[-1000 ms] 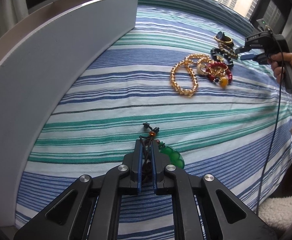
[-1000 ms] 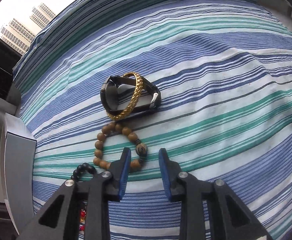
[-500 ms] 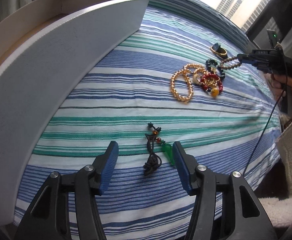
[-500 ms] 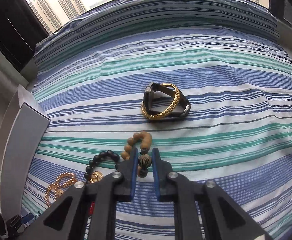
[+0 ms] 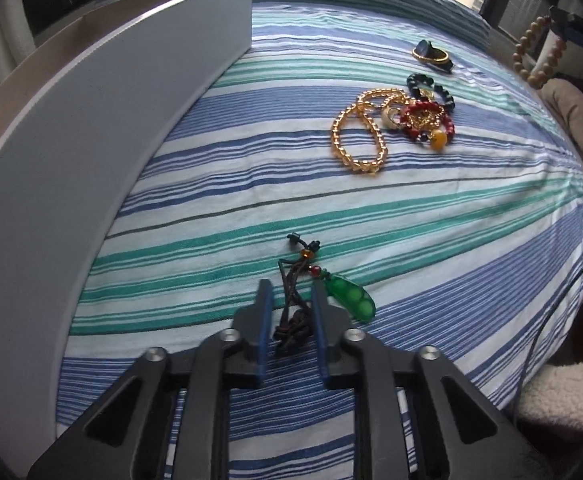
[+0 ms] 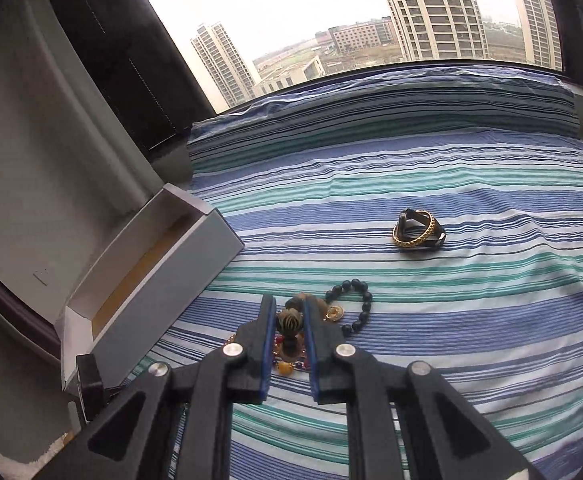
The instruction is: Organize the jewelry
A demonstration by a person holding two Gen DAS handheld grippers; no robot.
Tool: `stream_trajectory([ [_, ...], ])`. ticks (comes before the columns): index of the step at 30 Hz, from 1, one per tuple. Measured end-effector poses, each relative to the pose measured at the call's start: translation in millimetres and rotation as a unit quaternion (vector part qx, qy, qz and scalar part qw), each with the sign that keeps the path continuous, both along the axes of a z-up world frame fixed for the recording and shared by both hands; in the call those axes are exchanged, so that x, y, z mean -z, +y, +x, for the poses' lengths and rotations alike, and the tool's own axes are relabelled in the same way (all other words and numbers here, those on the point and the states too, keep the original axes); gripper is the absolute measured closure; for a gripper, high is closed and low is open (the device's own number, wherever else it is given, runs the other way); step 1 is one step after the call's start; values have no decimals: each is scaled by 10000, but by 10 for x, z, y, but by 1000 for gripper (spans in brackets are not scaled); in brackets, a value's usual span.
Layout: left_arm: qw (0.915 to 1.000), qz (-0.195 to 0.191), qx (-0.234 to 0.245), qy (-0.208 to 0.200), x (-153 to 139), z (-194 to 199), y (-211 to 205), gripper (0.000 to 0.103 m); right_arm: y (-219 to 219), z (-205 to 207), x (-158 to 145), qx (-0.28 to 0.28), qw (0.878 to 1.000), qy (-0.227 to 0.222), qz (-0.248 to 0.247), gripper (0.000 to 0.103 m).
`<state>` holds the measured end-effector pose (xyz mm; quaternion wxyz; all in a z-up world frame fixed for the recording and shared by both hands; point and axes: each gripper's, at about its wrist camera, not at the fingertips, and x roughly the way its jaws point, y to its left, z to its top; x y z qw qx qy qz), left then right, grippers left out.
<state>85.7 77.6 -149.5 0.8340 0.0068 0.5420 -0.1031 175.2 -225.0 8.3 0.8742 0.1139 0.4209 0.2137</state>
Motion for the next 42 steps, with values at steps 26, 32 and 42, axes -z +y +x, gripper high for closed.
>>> stream_trajectory([
  [26, 9421, -221, -3152, -1123, -1528, 349, 2210, 102, 3376, 646, -265, -2831, 9587, -222, -120, 89],
  [32, 9400, -161, -3301, -840, -1120, 568, 2390, 101, 3800, 911, 432, -2921, 9546, 472, -361, 87],
  [42, 9414, 335, -2996, -1515, -1499, 325, 1972, 12, 2941, 768, -261, -2303, 9720, -424, -174, 62],
])
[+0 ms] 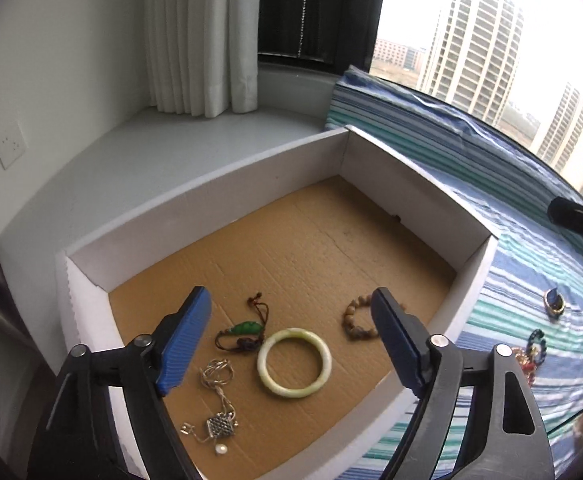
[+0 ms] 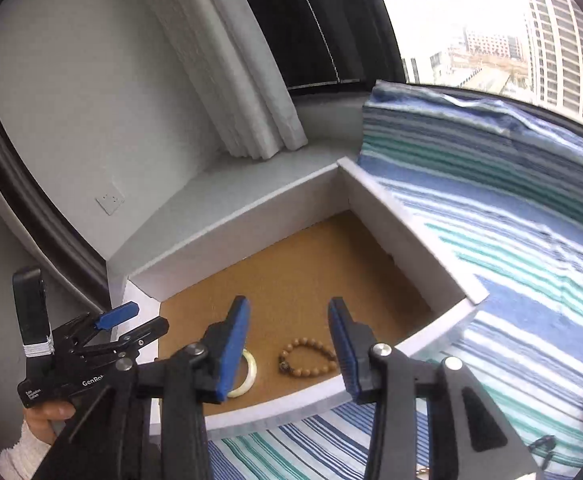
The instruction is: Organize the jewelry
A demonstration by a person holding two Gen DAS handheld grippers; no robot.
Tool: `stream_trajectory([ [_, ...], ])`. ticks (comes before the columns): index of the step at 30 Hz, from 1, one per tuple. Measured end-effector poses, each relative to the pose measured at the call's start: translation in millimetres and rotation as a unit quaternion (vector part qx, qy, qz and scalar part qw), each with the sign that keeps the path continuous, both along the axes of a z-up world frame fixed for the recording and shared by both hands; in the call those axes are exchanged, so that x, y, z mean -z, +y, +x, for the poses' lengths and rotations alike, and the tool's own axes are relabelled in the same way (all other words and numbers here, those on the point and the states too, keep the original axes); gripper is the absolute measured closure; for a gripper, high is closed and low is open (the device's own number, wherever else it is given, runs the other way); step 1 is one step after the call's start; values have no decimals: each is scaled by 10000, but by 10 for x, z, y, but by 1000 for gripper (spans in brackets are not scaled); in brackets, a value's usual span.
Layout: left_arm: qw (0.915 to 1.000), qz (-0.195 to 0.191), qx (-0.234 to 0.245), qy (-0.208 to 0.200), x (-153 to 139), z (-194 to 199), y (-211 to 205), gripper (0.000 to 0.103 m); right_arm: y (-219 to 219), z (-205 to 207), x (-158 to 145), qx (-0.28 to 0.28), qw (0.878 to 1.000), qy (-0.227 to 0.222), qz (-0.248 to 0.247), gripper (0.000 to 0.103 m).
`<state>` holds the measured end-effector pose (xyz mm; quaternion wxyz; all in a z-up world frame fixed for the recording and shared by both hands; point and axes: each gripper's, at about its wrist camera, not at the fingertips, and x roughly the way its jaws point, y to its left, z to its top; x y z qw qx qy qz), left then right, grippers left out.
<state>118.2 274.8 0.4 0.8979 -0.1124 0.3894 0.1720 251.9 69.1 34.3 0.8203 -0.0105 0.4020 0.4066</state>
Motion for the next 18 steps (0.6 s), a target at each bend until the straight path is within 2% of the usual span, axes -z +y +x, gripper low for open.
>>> stream_trajectory([
  [1, 9999, 52, 95, -109, -56, -42, -103, 8, -162, -65, -142, 81, 9997, -239, -27, 62],
  [4, 9979, 189, 513, -352, -149, -119, -467, 5, -645, -241, -488, 417, 9958, -807, -107, 61],
  [8, 9928, 162, 1123, -389, -97, -160, -939, 5, -1178, -438, -629, 847, 9892, -1153, -309, 61],
  [12, 9872, 64, 1592, -117, 163, -167, -1358, 4, -1591, -625, -407, 1215, 9843, -1174, -513, 61],
  [18, 9761, 23, 2070, 662, 718, -203, -1843, 4, -2181, -700, 407, 1979, 9751, -482, -878, 61],
])
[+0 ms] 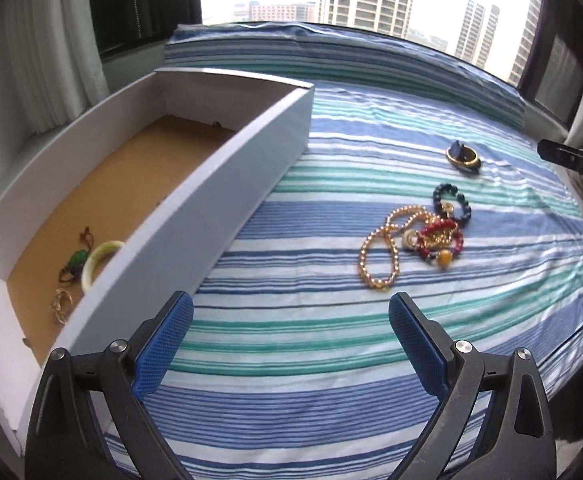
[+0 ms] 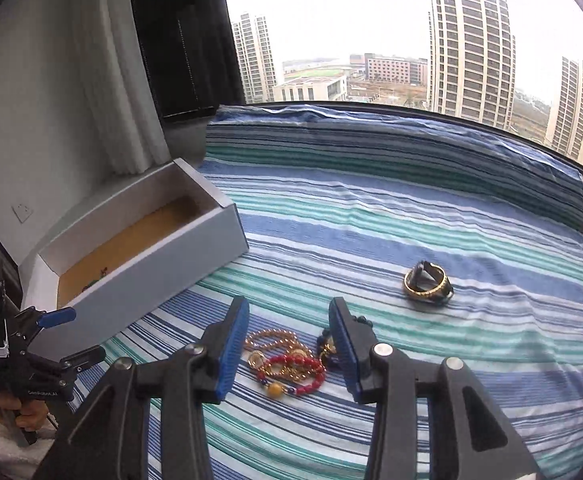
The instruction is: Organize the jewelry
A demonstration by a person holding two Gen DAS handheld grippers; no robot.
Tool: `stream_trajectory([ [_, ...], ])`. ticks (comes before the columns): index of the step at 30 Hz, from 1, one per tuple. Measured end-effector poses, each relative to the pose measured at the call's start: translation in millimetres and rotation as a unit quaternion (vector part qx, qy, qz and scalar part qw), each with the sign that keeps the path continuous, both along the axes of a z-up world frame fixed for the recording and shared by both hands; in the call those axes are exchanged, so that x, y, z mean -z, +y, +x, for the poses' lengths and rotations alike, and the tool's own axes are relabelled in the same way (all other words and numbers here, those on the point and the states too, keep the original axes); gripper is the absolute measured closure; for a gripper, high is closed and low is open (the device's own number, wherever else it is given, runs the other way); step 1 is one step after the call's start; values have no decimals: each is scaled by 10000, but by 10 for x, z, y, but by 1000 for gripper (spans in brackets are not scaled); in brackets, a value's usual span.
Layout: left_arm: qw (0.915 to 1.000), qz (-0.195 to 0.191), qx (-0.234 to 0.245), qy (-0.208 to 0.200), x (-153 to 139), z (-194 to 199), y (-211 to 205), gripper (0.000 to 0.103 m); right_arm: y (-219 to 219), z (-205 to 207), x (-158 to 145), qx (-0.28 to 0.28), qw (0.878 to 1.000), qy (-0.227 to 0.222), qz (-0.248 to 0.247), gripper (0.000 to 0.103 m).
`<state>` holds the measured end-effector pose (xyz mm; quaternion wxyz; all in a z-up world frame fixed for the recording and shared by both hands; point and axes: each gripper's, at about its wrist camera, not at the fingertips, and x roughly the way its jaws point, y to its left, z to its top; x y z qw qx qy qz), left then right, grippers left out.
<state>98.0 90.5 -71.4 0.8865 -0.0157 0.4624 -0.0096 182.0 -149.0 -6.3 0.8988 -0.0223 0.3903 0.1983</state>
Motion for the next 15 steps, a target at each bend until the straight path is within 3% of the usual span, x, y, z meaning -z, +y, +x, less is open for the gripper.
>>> stream_trajectory([
  [6, 9991, 73, 329, 249, 176, -91, -235, 4, -346, -94, 728, 374, 9966, 722, -140, 61],
  [10, 9991, 139, 349, 185, 142, -87, -270, 4, -333, 54, 864, 146, 9955, 909, -218, 61],
  [15, 9993, 221, 222, 196, 166, -90, -205, 4, -379, 462, 1072, 273, 9848, 1694, 250, 61],
])
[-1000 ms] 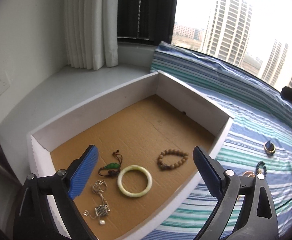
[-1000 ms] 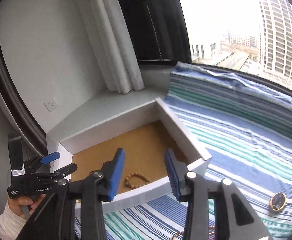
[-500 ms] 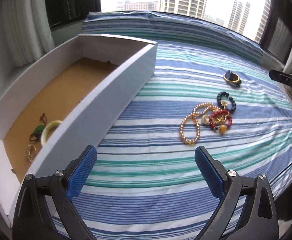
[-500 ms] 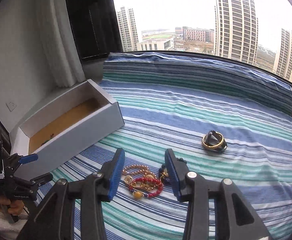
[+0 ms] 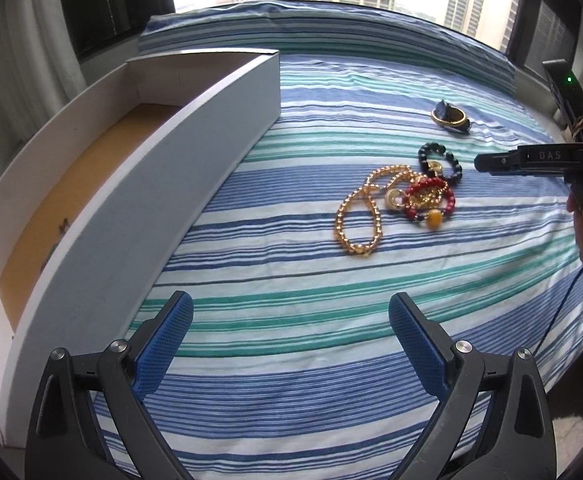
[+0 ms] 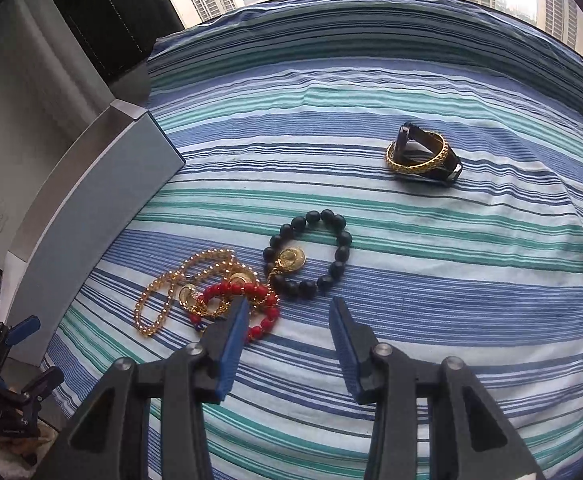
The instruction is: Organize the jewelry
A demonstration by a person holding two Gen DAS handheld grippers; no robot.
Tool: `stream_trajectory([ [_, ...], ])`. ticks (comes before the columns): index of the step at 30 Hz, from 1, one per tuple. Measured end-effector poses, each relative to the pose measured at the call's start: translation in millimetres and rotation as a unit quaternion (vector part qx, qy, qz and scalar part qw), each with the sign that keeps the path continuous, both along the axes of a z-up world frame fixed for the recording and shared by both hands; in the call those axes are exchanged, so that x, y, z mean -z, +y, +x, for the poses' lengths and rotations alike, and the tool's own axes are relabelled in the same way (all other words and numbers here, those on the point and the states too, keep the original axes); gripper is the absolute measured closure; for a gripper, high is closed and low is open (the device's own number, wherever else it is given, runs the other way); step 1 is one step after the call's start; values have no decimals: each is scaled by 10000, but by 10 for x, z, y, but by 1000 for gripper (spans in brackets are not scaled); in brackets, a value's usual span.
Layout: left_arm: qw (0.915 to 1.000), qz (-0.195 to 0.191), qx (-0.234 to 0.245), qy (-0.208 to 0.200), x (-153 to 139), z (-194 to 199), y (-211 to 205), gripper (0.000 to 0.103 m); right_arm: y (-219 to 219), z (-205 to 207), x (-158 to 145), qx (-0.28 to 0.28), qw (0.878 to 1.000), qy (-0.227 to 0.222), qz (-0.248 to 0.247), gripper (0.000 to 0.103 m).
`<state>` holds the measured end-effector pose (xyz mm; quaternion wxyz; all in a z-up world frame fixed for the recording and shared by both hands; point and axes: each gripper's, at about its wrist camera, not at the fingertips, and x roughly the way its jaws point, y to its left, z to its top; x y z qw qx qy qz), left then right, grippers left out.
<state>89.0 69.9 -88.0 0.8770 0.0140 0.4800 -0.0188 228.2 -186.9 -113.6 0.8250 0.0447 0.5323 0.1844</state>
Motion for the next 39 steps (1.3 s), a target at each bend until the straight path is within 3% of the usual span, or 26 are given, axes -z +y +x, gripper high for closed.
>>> stream_trajectory([
  [4, 9998, -62, -145, 103, 72, 14, 87, 4, 107, 58, 187, -20, 9934, 705, 909, 61],
  [7, 9996, -135, -183, 177, 114, 21, 116, 4, 302, 53, 276, -164, 9926, 840, 857, 67],
  [10, 9997, -150, -156, 145, 105, 3, 112, 4, 434, 87, 349, -127, 9952, 810, 527, 68],
  [13, 9997, -135, -152, 119, 99, -7, 118, 4, 645, 52, 316, -500, 9978, 387, -219, 68],
  [19, 9991, -260, -251, 207, 146, 8, 174, 4, 940, -86, 368, -976, 9889, -134, -1116, 68],
  [23, 9991, -248, -254, 226, 157, -4, 170, 4, 1045, -117, 402, -1193, 9835, -127, -1352, 69],
  [25, 9990, -263, -266, 226, 162, -6, 173, 4, 1051, -130, 418, -1222, 9829, -144, -1370, 82],
  [26, 9990, -272, -273, 239, 168, -6, 178, 4, 1019, -121, 415, -1140, 9846, -173, -1317, 90],
  [28, 9989, -268, -280, 255, 176, -5, 185, 4, 930, -100, 384, -999, 9895, -142, -1034, 97],
  [33, 9989, -261, -307, 256, 182, -10, 212, 4, 679, -146, 114, -737, 9972, -108, -115, 98],
  [39, 9989, -254, -300, 264, 180, -9, 209, 4, 409, -273, -482, -623, 9948, -299, 749, 98],
])
